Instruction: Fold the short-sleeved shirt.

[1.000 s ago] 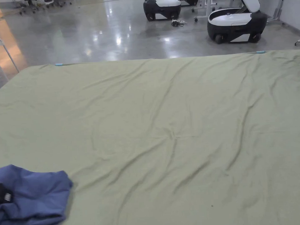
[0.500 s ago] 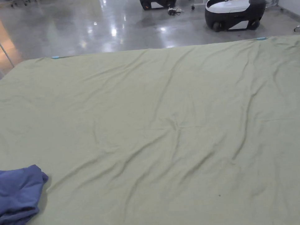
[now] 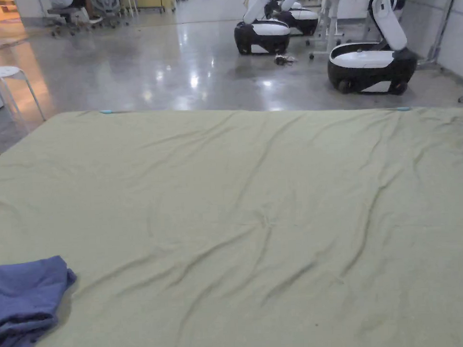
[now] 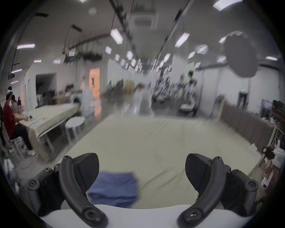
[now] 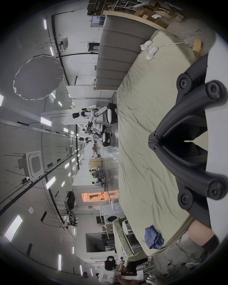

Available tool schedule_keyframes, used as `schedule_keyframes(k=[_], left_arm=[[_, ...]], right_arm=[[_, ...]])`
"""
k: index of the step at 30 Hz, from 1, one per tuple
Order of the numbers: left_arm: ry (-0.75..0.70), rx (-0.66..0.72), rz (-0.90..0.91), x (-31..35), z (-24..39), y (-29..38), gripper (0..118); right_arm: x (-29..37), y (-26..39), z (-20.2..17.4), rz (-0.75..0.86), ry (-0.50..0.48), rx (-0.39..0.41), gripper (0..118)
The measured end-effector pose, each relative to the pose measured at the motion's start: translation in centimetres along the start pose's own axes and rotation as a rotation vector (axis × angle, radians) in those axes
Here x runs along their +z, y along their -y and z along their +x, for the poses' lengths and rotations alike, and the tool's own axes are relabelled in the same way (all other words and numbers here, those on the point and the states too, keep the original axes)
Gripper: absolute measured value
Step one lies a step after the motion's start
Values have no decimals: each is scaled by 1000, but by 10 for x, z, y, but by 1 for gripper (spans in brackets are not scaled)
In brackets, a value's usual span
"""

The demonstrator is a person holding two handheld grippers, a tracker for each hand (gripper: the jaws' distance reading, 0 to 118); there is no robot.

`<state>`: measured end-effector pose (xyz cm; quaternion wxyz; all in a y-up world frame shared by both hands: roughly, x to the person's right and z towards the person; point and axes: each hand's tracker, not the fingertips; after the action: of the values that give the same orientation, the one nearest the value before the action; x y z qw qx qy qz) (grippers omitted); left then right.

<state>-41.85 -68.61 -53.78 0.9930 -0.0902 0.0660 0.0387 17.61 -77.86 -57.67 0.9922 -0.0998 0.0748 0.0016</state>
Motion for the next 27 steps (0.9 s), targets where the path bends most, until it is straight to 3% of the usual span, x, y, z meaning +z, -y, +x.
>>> schedule_keyframes(k=[1, 2, 3, 4, 6, 8, 15, 23, 24, 25, 26, 27], left_arm=[[3, -18, 58, 8, 27, 5, 104], [22, -46, 98, 15, 57, 10, 71], [22, -74, 149, 23, 86, 18, 19], [15, -119, 202, 27, 108, 26, 0], [67, -11, 208, 32, 161, 44, 0], [130, 49, 174, 31, 189, 59, 0], [113, -158, 154, 19, 235, 84, 0], [54, -122, 143, 18, 232, 80, 0], [49, -114, 151, 18, 231, 79, 4], [49, -104, 156, 21, 230, 78, 17], [50, -101, 157, 22, 229, 76, 60], [37, -100, 160, 21, 229, 75, 104]], right_arm=[[1, -2, 1, 2, -4, -4, 0], [2, -4, 2, 7, -5, 0, 0], [2, -7, 2, 19, 4, 19, 0], [3, -9, 3, 29, 16, 37, 0], [5, -13, 4, 48, 72, 81, 0], [9, -14, 6, 61, 89, 67, 0], [21, -15, 12, 80, 137, 66, 0], [31, -18, 5, 134, 158, 67, 0], [33, -18, 3, 157, 152, 59, 6], [35, -18, 1, 185, 157, 54, 31], [36, -18, -1, 216, 186, 53, 97], [33, -18, -4, 200, 196, 57, 116]])
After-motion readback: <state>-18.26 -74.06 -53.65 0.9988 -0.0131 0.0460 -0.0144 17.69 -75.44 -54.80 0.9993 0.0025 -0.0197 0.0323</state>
